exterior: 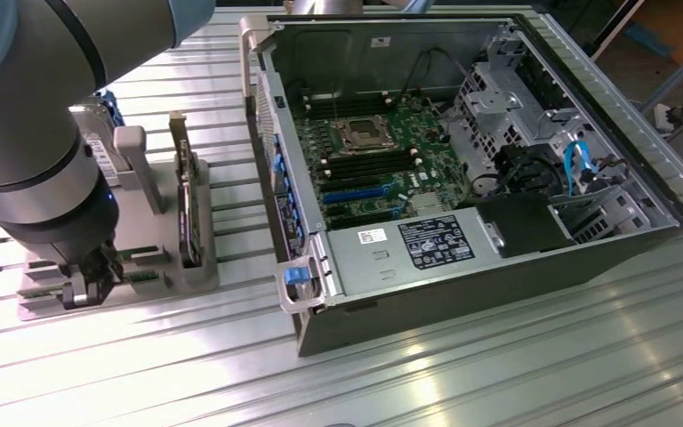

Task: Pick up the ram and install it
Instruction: 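Pick up the ram and move it above insertion slot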

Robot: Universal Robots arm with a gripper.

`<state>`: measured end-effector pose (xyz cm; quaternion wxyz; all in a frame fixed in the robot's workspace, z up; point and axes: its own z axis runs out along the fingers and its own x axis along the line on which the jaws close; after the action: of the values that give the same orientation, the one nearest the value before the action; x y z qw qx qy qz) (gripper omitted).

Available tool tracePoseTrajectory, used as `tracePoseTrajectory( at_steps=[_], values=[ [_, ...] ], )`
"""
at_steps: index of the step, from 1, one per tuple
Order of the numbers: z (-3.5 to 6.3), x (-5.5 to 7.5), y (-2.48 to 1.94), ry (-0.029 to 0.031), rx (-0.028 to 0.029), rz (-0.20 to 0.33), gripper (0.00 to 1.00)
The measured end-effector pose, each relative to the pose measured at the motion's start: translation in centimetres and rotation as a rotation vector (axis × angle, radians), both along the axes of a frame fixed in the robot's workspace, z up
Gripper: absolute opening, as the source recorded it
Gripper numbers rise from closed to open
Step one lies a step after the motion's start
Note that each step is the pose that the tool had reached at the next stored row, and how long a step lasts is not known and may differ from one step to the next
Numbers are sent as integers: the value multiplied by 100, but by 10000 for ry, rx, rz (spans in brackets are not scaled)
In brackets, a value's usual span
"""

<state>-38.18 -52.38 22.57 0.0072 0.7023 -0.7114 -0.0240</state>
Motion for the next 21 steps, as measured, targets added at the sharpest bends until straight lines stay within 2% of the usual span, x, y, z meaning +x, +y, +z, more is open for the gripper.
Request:
tracePoseTrajectory(
  at_steps=[21],
  values=[
    [121,0,0,-1,0,0,12]
  ],
)
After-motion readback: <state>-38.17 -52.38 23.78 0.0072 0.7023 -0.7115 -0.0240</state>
